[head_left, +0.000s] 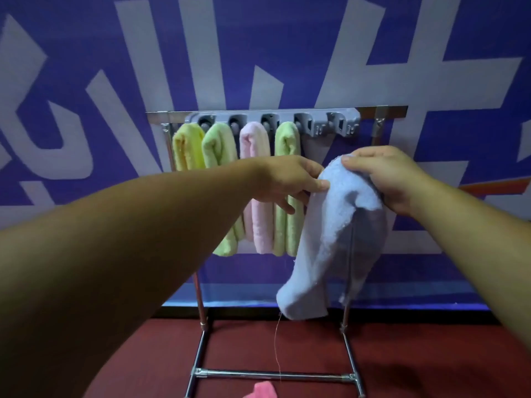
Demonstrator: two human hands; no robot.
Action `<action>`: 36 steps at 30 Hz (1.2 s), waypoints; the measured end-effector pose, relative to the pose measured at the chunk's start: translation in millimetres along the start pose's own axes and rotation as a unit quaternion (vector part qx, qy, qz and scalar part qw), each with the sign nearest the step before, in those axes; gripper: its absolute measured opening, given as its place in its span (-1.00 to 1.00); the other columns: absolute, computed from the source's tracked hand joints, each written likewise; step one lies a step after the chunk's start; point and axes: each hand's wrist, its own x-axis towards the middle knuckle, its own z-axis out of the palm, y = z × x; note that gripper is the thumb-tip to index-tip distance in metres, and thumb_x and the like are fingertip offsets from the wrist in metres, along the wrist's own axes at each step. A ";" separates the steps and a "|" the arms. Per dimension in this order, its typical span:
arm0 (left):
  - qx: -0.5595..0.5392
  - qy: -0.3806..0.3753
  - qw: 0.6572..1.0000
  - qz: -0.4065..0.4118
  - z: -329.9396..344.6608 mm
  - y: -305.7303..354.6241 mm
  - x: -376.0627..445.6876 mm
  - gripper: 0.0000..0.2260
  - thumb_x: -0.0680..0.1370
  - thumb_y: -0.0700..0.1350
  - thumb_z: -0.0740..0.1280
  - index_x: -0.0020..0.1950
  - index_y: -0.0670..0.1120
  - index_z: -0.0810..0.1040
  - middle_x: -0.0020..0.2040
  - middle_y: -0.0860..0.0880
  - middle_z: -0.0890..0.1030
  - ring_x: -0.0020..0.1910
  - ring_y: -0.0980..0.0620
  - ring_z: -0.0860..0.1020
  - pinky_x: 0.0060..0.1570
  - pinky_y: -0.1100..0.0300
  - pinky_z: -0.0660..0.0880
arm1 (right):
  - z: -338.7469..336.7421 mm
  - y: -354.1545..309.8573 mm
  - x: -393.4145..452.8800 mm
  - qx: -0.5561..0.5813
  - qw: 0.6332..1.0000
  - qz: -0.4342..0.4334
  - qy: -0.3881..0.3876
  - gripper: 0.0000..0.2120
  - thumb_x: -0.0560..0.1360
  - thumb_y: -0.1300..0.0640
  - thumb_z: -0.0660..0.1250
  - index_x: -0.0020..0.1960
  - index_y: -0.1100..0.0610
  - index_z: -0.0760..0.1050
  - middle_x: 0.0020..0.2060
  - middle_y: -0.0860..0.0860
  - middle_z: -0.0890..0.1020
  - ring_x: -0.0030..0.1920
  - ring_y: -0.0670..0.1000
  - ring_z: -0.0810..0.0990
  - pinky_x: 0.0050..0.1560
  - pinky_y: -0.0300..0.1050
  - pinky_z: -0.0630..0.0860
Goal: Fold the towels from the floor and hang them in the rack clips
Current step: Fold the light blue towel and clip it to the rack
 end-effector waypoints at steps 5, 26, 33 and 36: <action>0.138 0.173 0.972 0.078 -0.9 22.5 66.1 -0.83 0.60 -0.22 0.20 -0.17 -0.10 0.51 -0.23 -0.08 0.52 -0.22 -0.06 0.52 -0.11 0.03 0.57 | -15.3 12.5 48.5 0.009 0.996 -0.003 0.092 -0.90 0.51 0.16 0.40 -0.10 0.19 0.62 -0.25 0.10 0.61 -0.21 0.02 0.57 -0.15 -0.13 0.55; 0.380 0.359 0.831 0.193 -106.3 19.5 165.4 -0.78 0.47 -0.24 0.22 -0.02 0.01 0.57 -0.12 0.05 0.53 -0.05 -0.09 0.53 -0.21 0.19 0.32 | -4.6 19.9 205.1 -0.534 0.812 -0.089 0.218 -0.63 0.55 -0.22 0.23 0.10 0.01 0.63 0.23 0.14 0.45 0.31 0.27 0.33 0.27 0.16 0.38; 0.500 0.309 0.779 0.216 -96.8 19.4 153.5 -0.60 0.43 -0.33 0.18 0.15 0.01 0.58 0.10 -0.13 0.51 -0.01 -0.20 0.51 -0.22 0.06 0.35 | 0.4 26.0 205.9 -0.584 0.792 -0.047 0.170 -0.64 0.58 -0.14 0.19 0.26 -0.02 0.55 0.31 0.09 0.39 0.38 0.23 0.24 0.26 0.22 0.32; 0.526 0.278 0.790 0.147 -96.4 18.2 146.0 -0.47 0.45 -0.28 0.25 0.36 0.14 0.43 0.24 -0.10 0.40 0.12 -0.19 0.47 -0.06 -0.02 0.38 | 3.3 25.0 196.6 -0.588 0.794 -0.023 0.153 -0.72 0.55 -0.04 0.28 0.23 -0.09 0.55 0.41 0.06 0.32 0.47 0.24 0.13 0.36 0.35 0.21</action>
